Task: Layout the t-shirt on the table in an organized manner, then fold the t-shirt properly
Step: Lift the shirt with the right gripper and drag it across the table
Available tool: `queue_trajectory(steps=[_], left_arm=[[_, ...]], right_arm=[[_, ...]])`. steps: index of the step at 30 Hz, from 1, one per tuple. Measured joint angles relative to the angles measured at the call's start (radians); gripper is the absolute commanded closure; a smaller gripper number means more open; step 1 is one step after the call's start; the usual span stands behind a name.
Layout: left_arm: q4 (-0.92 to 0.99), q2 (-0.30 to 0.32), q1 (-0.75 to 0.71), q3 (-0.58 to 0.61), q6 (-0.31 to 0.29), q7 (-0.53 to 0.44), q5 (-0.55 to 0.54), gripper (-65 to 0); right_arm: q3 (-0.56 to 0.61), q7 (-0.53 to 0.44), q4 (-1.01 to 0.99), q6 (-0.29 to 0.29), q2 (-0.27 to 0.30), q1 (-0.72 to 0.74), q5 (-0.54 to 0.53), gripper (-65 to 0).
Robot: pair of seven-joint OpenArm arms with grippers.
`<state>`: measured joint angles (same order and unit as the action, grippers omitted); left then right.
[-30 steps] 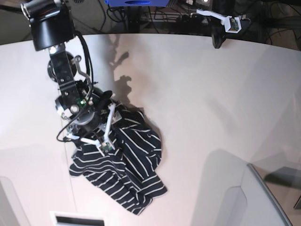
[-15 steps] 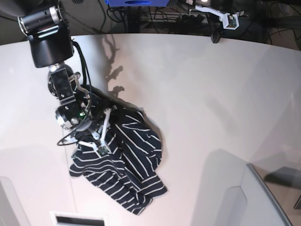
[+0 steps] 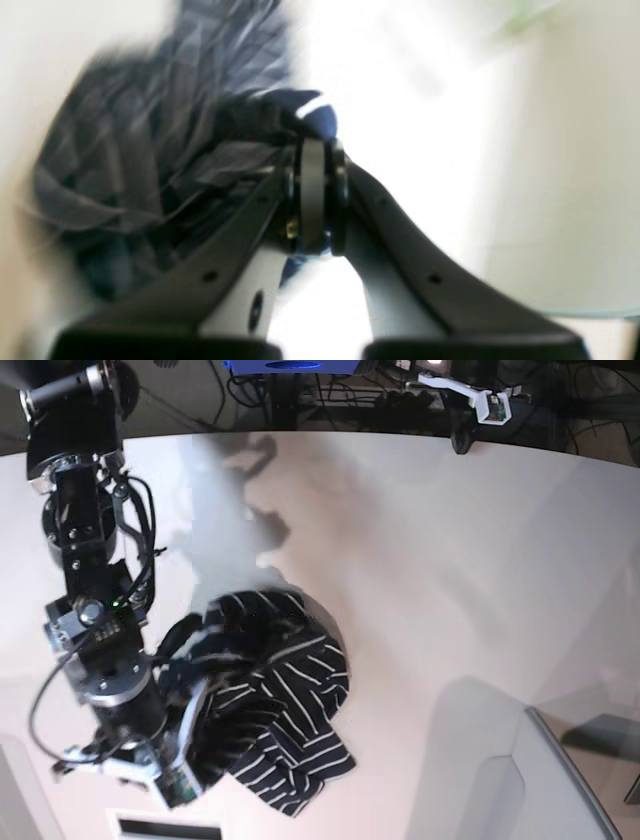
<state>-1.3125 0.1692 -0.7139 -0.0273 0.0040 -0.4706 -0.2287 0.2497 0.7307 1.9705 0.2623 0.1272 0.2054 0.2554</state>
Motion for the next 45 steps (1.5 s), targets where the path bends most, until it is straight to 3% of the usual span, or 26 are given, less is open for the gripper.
queue_trajectory(steps=[8,14,20,23,26,28,31,33,36,38,42,43,45], left_arm=[[0.001,0.001,0.033,0.011,0.004,-0.003,0.001,0.0],[0.000,-0.001,0.030,0.011,0.000,0.003,-0.003,0.0],[0.002,-0.003,0.030,0.008,0.000,-0.001,-0.005,0.0],[0.004,-0.002,0.030,0.008,0.000,0.000,-0.005,0.0],[0.005,-0.002,0.027,0.008,0.000,0.001,-0.005,0.0],[0.005,-0.005,0.029,0.006,0.000,-0.002,-0.006,0.0],[0.005,0.000,0.028,0.009,0.000,0.000,-0.004,0.0],[0.005,-0.002,0.030,0.009,0.000,0.003,-0.005,0.0],[0.005,-0.002,0.043,0.010,0.003,0.000,-0.003,0.0],[0.005,-0.002,0.047,0.011,0.003,-0.002,0.000,0.0],[0.006,0.000,0.044,0.011,0.003,0.000,0.000,0.0],[0.006,0.000,0.044,0.011,0.003,-0.001,0.000,0.0],[0.006,0.000,0.044,0.011,0.003,0.000,0.000,0.0]], right_arm=[[0.008,0.007,0.023,0.014,-0.012,0.406,0.179,-0.6],[0.050,-0.023,-0.023,0.003,-0.093,0.755,0.193,-0.3],[0.042,0.000,-0.056,-0.148,-0.100,0.961,0.200,-0.5],[0.042,0.064,-0.009,-0.159,-0.101,0.893,0.217,-0.5],[0.042,0.142,-0.060,-0.145,-0.099,0.644,0.192,-0.5],[0.030,0.102,-0.128,-0.138,-0.095,0.469,0.184,-0.3],[-0.024,-0.062,-0.285,-0.134,-0.097,0.274,0.185,-0.5],[-0.032,-0.161,-0.400,-0.142,-0.095,0.221,0.194,-0.6],[-0.037,-0.175,-0.522,-0.130,-0.098,0.190,0.188,-1.2],[-0.077,-0.183,-0.562,-0.127,-0.108,0.193,0.179,-9.8],[-0.140,-0.025,-0.620,-0.150,-0.104,0.238,0.188,-58.7],[-0.142,0.016,-0.637,-0.149,-0.100,0.249,0.175,-65.0],[-0.159,0.050,-0.639,-0.140,-0.095,0.248,0.108,-65.0]])
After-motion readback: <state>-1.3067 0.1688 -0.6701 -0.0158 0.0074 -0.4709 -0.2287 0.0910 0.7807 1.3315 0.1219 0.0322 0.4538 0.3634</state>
